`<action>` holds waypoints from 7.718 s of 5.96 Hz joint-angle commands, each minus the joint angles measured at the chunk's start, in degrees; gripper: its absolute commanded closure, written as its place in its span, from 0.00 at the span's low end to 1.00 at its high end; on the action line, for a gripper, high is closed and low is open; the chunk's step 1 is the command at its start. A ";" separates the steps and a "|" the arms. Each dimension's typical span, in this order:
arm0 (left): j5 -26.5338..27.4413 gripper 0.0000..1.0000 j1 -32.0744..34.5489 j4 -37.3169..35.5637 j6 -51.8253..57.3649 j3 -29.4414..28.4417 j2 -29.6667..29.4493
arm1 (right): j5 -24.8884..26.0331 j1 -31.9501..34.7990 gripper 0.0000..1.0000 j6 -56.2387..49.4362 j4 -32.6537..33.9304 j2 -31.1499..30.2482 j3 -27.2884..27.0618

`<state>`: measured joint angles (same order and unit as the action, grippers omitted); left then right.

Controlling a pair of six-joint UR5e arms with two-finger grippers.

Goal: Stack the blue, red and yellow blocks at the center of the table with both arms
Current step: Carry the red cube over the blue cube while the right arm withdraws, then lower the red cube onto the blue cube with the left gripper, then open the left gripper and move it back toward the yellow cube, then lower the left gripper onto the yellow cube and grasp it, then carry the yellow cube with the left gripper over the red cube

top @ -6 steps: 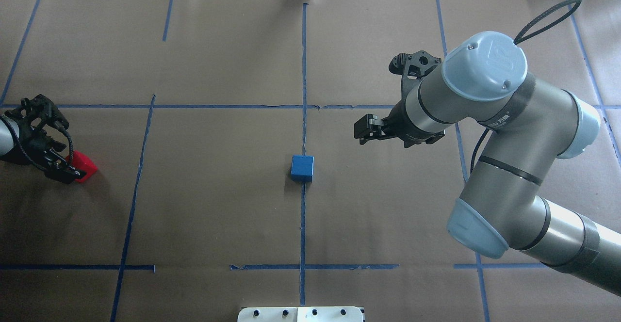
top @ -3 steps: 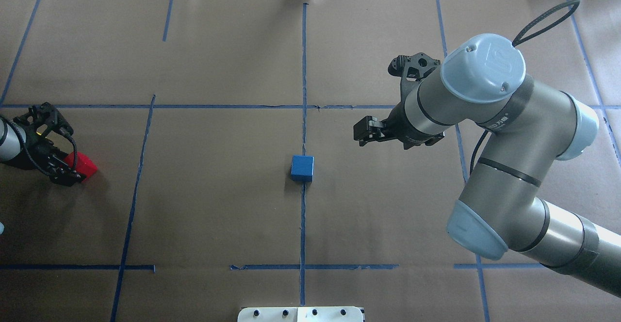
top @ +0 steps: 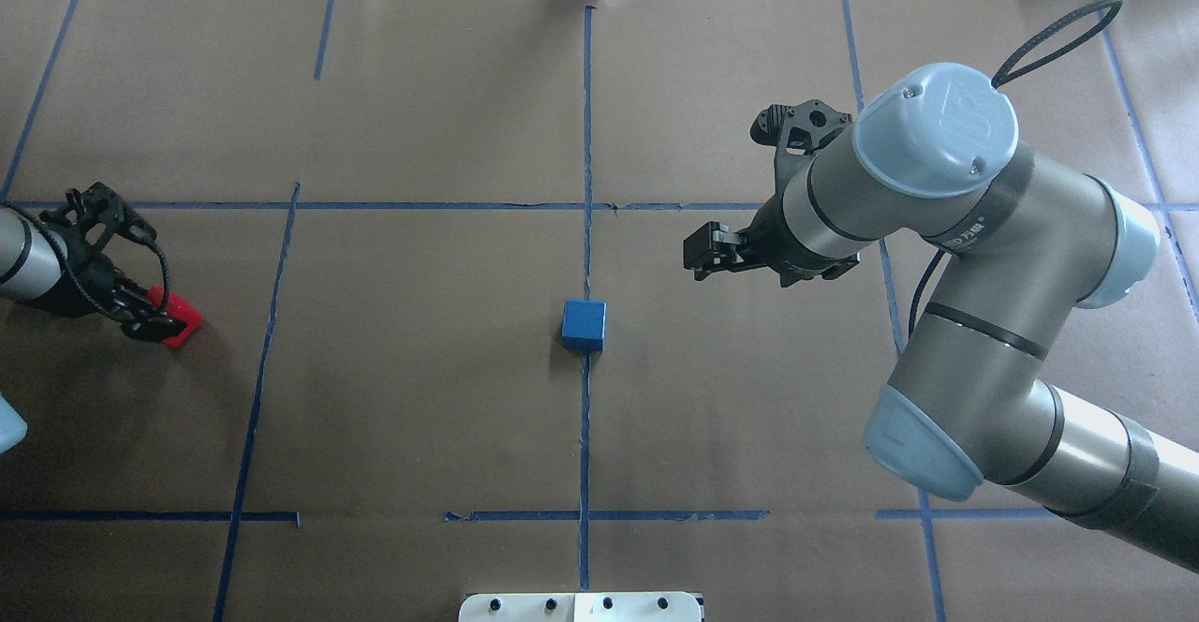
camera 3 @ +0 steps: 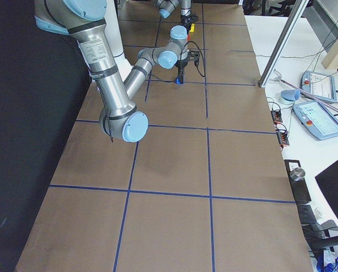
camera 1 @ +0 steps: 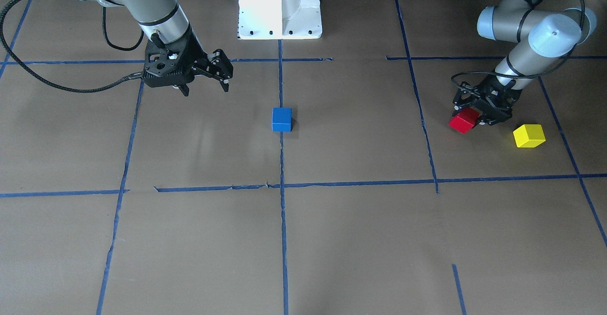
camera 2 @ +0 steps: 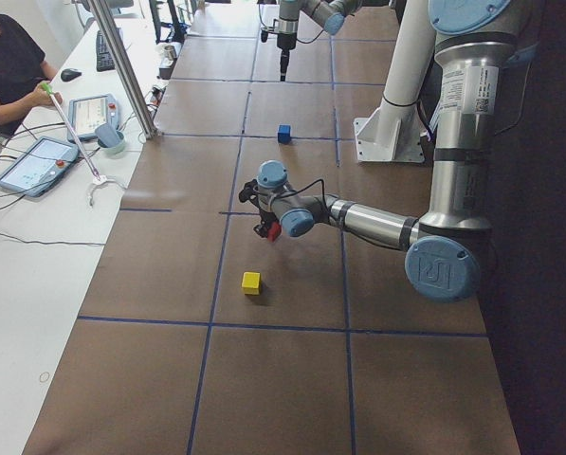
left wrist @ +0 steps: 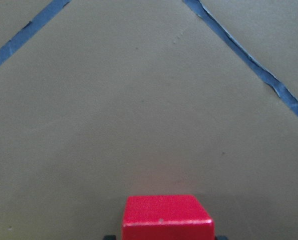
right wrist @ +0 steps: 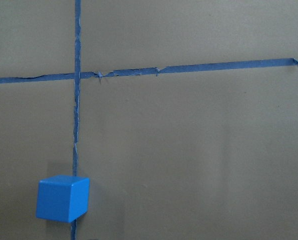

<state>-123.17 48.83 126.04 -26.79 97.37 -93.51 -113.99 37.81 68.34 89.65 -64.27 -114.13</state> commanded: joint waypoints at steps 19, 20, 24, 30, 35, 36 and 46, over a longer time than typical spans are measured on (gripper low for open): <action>19.29 0.27 -22.64 -37.11 -41.59 -10.71 -47.64 | -18.11 29.08 0.00 -45.05 0.09 -28.71 -2.24; 19.55 0.00 -22.64 -37.10 -41.59 -10.62 -47.64 | -18.11 29.08 0.00 -44.97 0.09 -28.71 -2.24; 18.94 0.00 -16.35 -39.56 -32.70 13.45 -33.47 | -18.02 29.08 0.00 -44.97 0.00 -28.45 -1.71; -12.56 0.00 20.91 -36.24 11.55 4.25 -3.25 | -18.02 29.08 0.00 -45.14 0.00 -28.89 -2.06; -10.70 0.00 20.52 -9.72 -3.18 -13.77 0.15 | -18.20 29.08 0.00 -45.05 -0.09 -28.80 -2.59; -10.60 0.00 18.69 -9.24 -3.27 -15.70 0.17 | -18.20 29.08 0.00 -45.05 0.00 -28.80 -2.68; -6.64 1.00 8.43 -23.20 -14.71 3.62 -9.27 | -18.37 29.08 0.00 -45.05 0.00 -28.98 -3.03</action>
<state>-129.93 60.45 110.20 -36.36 93.73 -98.93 -132.36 66.89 23.35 89.65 -93.25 -117.15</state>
